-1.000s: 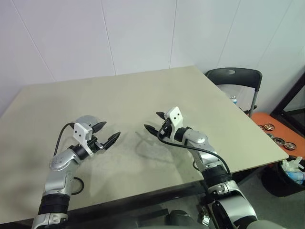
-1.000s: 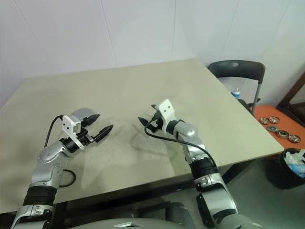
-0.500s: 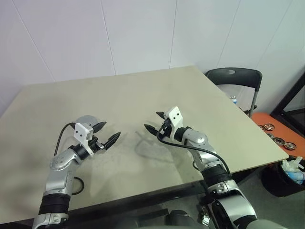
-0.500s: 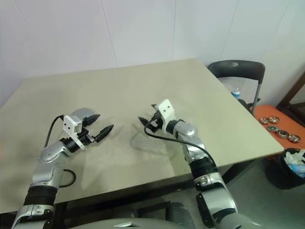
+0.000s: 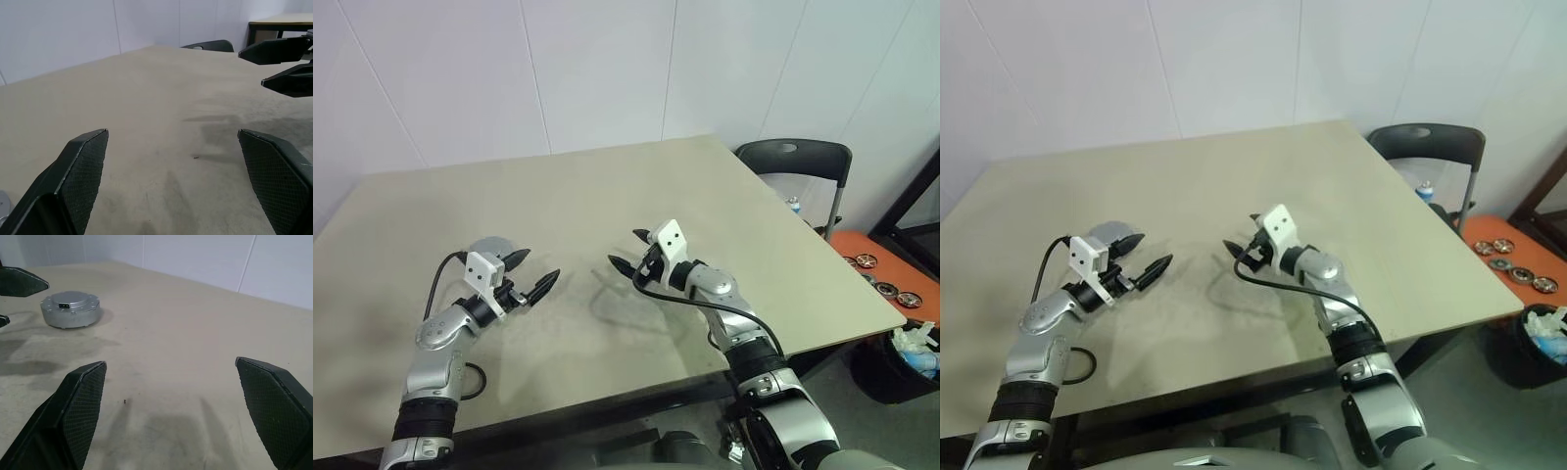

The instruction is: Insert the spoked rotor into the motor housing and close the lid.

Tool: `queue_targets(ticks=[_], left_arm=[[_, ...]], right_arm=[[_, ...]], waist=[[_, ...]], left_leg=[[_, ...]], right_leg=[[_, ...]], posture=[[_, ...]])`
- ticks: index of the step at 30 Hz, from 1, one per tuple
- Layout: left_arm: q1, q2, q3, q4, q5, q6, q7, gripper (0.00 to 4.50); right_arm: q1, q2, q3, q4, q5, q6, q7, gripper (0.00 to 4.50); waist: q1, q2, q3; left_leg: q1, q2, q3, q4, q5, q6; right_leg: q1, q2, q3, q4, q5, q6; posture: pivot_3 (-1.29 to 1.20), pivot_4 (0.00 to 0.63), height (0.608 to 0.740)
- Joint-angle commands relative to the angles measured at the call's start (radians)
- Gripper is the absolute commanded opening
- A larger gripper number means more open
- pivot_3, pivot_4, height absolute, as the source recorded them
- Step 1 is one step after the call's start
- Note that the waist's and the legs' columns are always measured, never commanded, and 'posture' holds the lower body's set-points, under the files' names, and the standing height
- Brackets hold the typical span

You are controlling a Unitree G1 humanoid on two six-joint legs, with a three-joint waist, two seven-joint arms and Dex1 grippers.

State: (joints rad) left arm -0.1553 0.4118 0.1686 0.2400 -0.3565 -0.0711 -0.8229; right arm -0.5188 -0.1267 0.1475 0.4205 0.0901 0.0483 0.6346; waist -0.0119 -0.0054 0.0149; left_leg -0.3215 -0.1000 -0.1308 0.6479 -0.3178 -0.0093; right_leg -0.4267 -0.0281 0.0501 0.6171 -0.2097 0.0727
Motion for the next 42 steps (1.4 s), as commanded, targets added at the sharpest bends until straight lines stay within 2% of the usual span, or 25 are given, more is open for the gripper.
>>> queue_targets(ticks=[1, 42], left_arm=[[-0.011, 0.008, -0.002, -0.040, 0.004, -0.009, 0.006, 4.50], [-0.002, 0.010, -0.009, -0.074, 0.006, 0.009, 0.019, 4.50]], right_arm=[[-0.035, 0.011, 0.001, -0.010, -0.005, -0.028, -0.008, 4.43], [-0.047, 0.017, 0.004, 0.011, -0.010, -0.043, -0.009, 4.43]], waist=[[0.000, 0.000, 0.000], [0.000, 0.000, 0.000]], left_leg=[[0.000, 0.000, 0.000, 0.000, 0.000, 0.000], [0.000, 0.000, 0.000, 0.000, 0.000, 0.000]], right_leg=[[0.000, 0.000, 0.000, 0.000, 0.000, 0.000], [0.000, 0.000, 0.000, 0.000, 0.000, 0.000]], posture=[[0.00, 0.000, 0.740], [0.00, 0.000, 0.740]])
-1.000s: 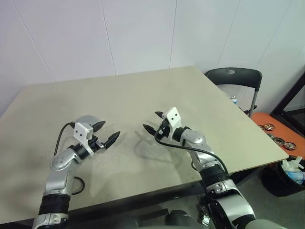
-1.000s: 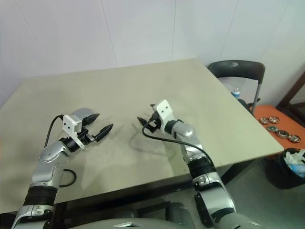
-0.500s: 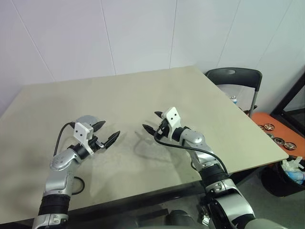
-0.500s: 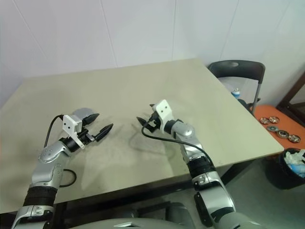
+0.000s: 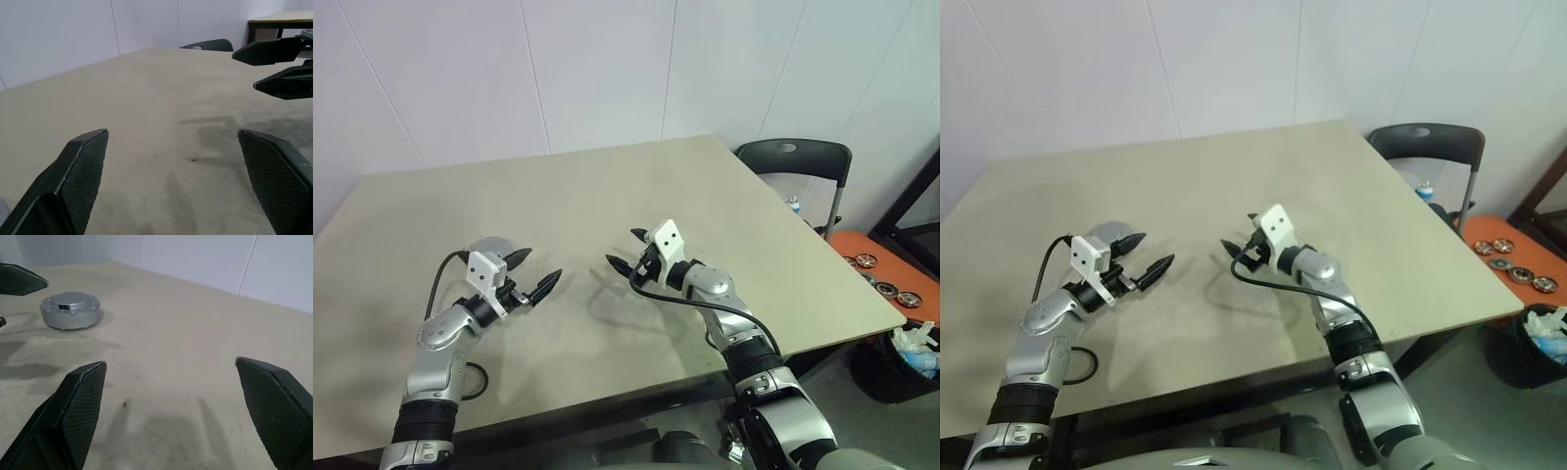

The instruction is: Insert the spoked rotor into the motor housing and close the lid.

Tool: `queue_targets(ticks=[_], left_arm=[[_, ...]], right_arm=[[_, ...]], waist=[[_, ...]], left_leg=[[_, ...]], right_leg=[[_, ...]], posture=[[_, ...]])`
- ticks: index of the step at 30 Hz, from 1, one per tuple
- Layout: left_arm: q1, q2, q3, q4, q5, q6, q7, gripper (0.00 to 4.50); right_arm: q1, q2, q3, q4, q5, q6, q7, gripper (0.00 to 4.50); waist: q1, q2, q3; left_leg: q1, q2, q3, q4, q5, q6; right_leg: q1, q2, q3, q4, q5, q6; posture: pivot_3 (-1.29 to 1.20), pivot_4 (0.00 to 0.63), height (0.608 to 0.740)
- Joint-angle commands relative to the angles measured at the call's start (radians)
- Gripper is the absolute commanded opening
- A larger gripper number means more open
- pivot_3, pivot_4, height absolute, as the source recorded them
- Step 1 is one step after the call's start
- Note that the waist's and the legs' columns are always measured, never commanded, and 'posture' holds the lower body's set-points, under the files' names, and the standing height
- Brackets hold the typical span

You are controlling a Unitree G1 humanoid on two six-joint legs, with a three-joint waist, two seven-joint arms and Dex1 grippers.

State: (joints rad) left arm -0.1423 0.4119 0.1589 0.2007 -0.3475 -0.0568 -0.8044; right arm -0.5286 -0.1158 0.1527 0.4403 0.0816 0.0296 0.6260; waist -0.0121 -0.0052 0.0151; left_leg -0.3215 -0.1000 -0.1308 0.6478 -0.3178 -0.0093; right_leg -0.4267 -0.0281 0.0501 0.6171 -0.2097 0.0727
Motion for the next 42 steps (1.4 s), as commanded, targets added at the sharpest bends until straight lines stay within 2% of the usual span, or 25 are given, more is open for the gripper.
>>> queue_targets(ticks=[1, 42], left_arm=[[-0.014, 0.010, 0.001, -0.036, -0.003, -0.005, 0.001, 4.50], [-0.015, 0.003, -0.012, -0.038, -0.001, -0.006, 0.002, 4.50]], right_arm=[[-0.037, 0.006, -0.001, -0.008, -0.001, -0.025, -0.001, 4.43], [-0.039, 0.001, 0.000, -0.011, 0.001, -0.030, 0.011, 4.43]], waist=[[0.000, 0.000, 0.000], [0.000, 0.000, 0.000]], left_leg=[[0.000, 0.000, 0.000, 0.000, 0.000, 0.000], [0.000, 0.000, 0.000, 0.000, 0.000, 0.000]], right_leg=[[0.000, 0.000, 0.000, 0.000, 0.000, 0.000], [0.000, 0.000, 0.000, 0.000, 0.000, 0.000]], posture=[[0.00, 0.000, 0.740], [0.00, 0.000, 0.740]])
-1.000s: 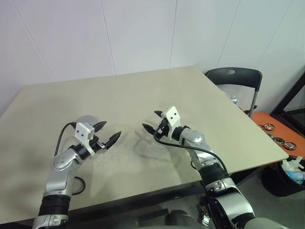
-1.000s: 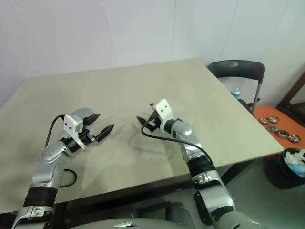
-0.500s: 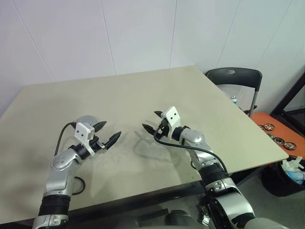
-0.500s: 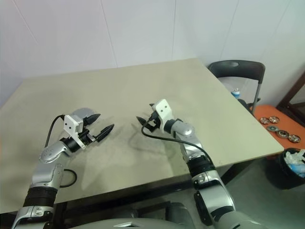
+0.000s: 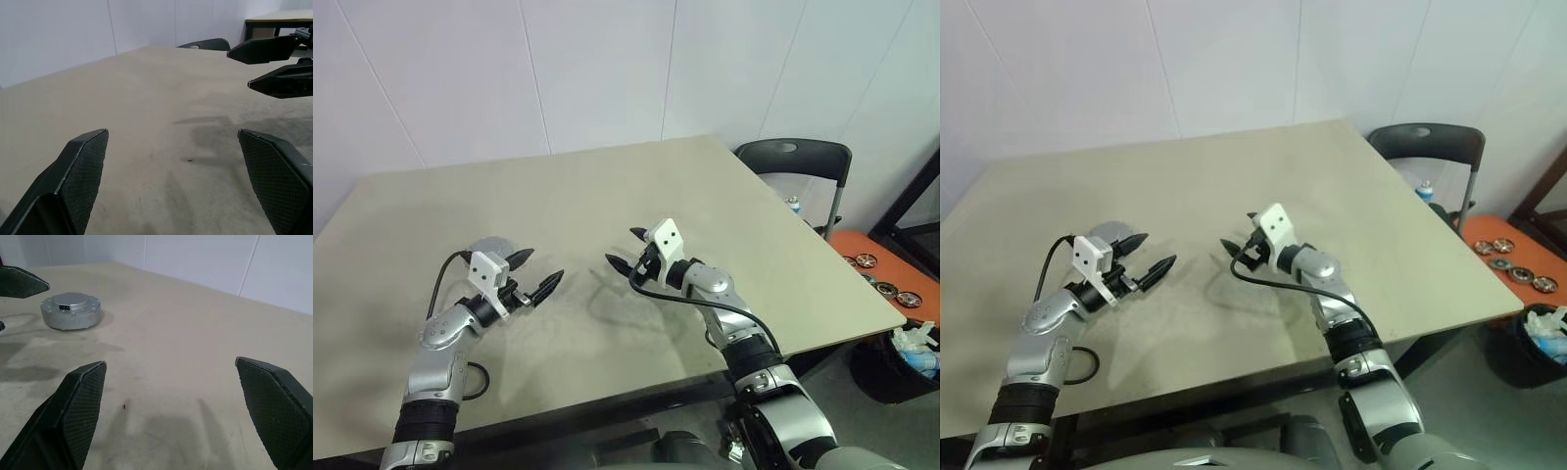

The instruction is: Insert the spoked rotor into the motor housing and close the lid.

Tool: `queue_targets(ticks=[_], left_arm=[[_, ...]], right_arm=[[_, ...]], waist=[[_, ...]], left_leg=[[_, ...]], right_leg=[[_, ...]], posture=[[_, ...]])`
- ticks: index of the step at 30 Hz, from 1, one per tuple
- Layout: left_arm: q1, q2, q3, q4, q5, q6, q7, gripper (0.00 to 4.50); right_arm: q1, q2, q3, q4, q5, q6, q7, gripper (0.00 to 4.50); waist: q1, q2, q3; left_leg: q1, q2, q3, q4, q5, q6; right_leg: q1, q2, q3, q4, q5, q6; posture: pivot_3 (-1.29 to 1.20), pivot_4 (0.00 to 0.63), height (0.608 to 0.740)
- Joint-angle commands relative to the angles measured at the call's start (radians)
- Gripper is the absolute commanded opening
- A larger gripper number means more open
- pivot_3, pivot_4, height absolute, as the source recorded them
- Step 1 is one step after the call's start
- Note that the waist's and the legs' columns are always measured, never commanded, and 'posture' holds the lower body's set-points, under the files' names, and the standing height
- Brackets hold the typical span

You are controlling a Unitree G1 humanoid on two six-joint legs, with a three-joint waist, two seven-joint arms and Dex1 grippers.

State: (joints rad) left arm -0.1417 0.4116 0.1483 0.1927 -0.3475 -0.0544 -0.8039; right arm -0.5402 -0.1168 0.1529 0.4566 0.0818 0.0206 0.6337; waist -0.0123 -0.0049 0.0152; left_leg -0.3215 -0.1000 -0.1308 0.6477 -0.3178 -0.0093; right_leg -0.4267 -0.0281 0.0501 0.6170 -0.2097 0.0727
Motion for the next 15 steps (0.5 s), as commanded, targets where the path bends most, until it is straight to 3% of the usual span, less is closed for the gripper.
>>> queue_targets(ticks=[1, 15], left_arm=[[-0.017, 0.003, -0.002, -0.029, -0.001, -0.009, 0.001, 4.50], [-0.021, 0.004, -0.007, -0.014, -0.003, -0.015, -0.006, 4.50]], right_arm=[[-0.027, 0.001, -0.001, -0.028, 0.000, -0.021, 0.003, 4.43], [-0.016, -0.004, 0.002, -0.045, -0.002, -0.014, 0.001, 4.43]], waist=[[0.000, 0.000, 0.000], [0.000, 0.000, 0.000]], left_leg=[[0.000, 0.000, 0.000, 0.000, 0.000, 0.000], [0.000, 0.000, 0.000, 0.000, 0.000, 0.000]], right_leg=[[0.000, 0.000, 0.000, 0.000, 0.000, 0.000], [0.000, 0.000, 0.000, 0.000, 0.000, 0.000]], posture=[[0.00, 0.000, 0.740], [0.00, 0.000, 0.740]])
